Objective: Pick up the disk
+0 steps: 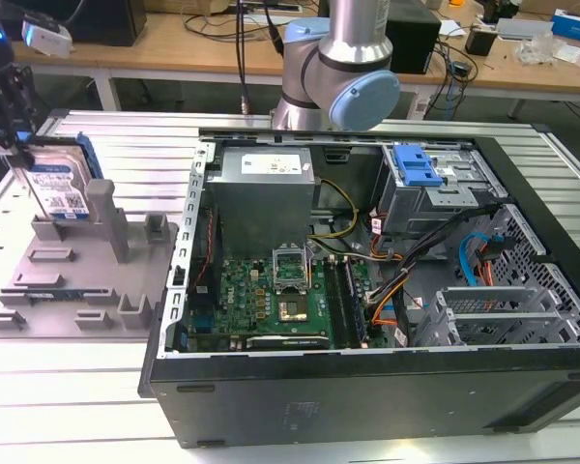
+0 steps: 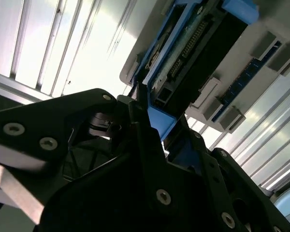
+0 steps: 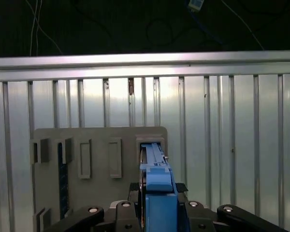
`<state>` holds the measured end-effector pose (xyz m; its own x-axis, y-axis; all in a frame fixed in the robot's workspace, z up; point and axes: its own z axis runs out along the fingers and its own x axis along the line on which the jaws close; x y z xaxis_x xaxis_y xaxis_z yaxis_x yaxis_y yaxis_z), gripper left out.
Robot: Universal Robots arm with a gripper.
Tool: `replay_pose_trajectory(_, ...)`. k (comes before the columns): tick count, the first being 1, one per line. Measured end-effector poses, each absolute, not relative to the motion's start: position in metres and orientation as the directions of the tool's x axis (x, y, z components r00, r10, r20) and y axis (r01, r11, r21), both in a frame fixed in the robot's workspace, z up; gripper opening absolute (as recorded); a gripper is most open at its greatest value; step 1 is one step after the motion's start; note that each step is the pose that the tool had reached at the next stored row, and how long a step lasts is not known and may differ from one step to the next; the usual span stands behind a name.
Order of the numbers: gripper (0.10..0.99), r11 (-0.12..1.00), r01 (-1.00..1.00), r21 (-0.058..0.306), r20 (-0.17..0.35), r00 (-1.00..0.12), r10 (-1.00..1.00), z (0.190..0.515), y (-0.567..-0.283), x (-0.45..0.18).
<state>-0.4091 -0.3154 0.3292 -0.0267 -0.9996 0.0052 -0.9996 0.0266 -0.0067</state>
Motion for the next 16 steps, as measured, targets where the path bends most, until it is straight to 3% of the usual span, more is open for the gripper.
replay_pose_trajectory(16,0.369,0.023,-1.0,-0.007,0.005,-0.023,-1.0,0.444,-0.317,-0.409)
